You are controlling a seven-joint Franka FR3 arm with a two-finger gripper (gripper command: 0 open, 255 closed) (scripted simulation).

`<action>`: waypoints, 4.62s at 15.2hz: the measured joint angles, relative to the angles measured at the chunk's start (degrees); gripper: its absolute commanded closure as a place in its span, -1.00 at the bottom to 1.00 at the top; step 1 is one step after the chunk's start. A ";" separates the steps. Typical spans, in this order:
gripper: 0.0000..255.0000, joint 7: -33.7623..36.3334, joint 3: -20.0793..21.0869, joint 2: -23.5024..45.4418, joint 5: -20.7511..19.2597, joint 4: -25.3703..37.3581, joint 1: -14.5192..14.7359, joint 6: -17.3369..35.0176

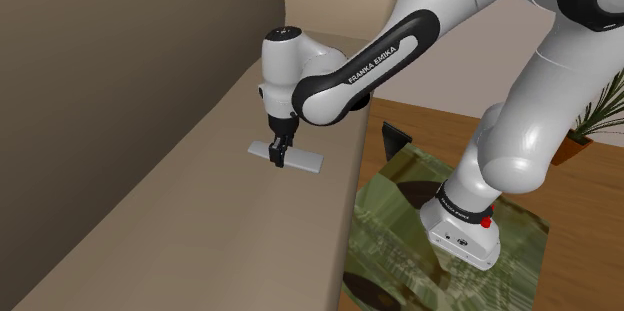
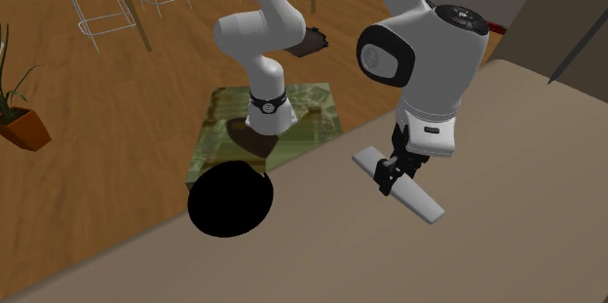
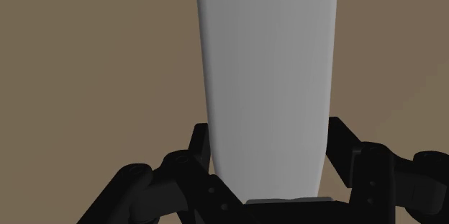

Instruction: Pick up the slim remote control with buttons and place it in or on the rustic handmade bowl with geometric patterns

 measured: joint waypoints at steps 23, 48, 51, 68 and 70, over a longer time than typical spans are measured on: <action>1.00 -3.11 -0.52 -8.66 3.74 7.44 0.05 -15.59; 1.00 -14.18 -7.65 -17.53 4.62 11.93 -3.61 -28.74; 1.00 -18.60 -10.62 -18.31 3.91 10.91 -5.35 -28.52; 1.00 -38.74 -24.37 -16.99 0.19 10.75 -13.37 -26.66; 1.00 -38.81 -24.46 -16.53 0.18 9.66 -13.40 -25.13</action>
